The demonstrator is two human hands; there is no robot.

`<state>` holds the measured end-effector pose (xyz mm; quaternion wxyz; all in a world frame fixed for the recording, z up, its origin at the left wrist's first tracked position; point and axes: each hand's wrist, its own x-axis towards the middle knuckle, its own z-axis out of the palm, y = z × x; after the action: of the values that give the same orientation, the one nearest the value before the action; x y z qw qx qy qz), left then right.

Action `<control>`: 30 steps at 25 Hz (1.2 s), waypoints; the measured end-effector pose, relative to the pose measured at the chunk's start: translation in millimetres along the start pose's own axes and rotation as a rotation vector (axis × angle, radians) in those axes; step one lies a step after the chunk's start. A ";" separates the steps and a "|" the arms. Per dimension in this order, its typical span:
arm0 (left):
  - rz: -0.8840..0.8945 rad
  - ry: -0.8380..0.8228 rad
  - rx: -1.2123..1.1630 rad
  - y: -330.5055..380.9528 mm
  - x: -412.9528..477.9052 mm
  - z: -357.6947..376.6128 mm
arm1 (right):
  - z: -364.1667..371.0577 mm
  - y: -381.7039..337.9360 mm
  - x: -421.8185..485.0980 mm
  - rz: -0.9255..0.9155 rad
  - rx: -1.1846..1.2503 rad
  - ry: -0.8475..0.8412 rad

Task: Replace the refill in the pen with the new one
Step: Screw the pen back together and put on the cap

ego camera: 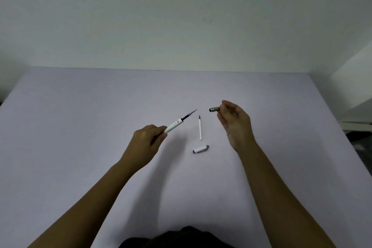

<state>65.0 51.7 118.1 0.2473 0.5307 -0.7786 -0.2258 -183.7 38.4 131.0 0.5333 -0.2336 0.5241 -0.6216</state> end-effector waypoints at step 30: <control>0.023 0.019 -0.039 16.4 6.5 -25.1 | 26.5 5.2 -36.3 -0.132 -0.480 -0.234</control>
<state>66.9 48.9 148.6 0.2675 0.5188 -0.7778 -0.2332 -147.3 61.3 145.1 0.4778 -0.4572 0.5749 -0.4819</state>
